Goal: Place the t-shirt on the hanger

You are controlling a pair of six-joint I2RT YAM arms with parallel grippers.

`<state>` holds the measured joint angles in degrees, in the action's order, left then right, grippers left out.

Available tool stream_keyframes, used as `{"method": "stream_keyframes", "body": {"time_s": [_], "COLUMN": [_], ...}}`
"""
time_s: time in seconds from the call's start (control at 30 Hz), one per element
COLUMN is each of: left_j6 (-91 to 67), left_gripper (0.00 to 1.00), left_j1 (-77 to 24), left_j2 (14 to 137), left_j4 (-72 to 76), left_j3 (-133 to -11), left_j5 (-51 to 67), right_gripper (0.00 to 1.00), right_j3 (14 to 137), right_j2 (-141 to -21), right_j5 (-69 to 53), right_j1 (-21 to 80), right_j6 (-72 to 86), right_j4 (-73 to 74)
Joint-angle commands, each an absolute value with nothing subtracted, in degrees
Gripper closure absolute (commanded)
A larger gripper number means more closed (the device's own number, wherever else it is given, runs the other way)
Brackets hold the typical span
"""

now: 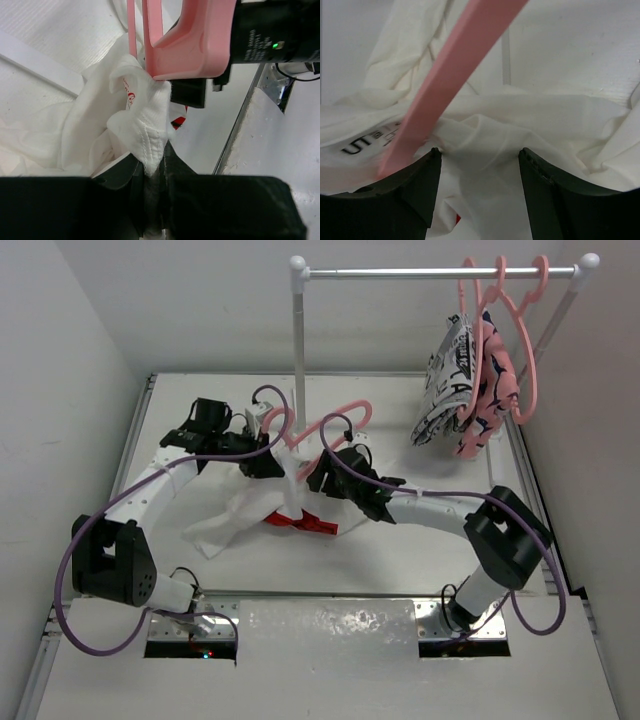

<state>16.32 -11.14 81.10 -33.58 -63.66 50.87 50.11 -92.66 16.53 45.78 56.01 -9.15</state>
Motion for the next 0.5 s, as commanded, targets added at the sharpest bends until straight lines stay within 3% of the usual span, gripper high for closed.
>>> {"method": "stream_keyframes", "body": {"time_s": [0.0,0.13,0.17,0.27,0.47], "left_j6": [14.41,14.15,14.59,20.17,40.3], "left_gripper": [1.0,1.0,1.0,1.0,1.0], "left_j1": [-10.46,-10.11,-9.67,-7.66,-7.29], "left_j2": [78.4,77.87,77.78,77.52,77.17], "left_j4": [-29.71,-29.97,-30.23,-34.34,-47.45], "left_j3": [-63.2,-62.4,-62.4,-63.97,-64.34], "left_j5": [54.84,56.16,57.55,59.32,53.26], "right_gripper": [0.38,0.56,0.74,1.0,1.0], "right_j3": [52.12,54.58,54.32,49.33,37.45], "right_j2": [-95.27,-99.05,-99.4,-96.61,-85.88], "right_j5": [19.15,20.92,20.83,20.57,19.44], "right_j1": [45.7,44.65,44.3,42.72,42.63], "right_j6": [59.15,58.62,59.15,60.55,52.76], "right_j4": [-12.3,-9.42,-8.88,-8.08,-11.42]}}
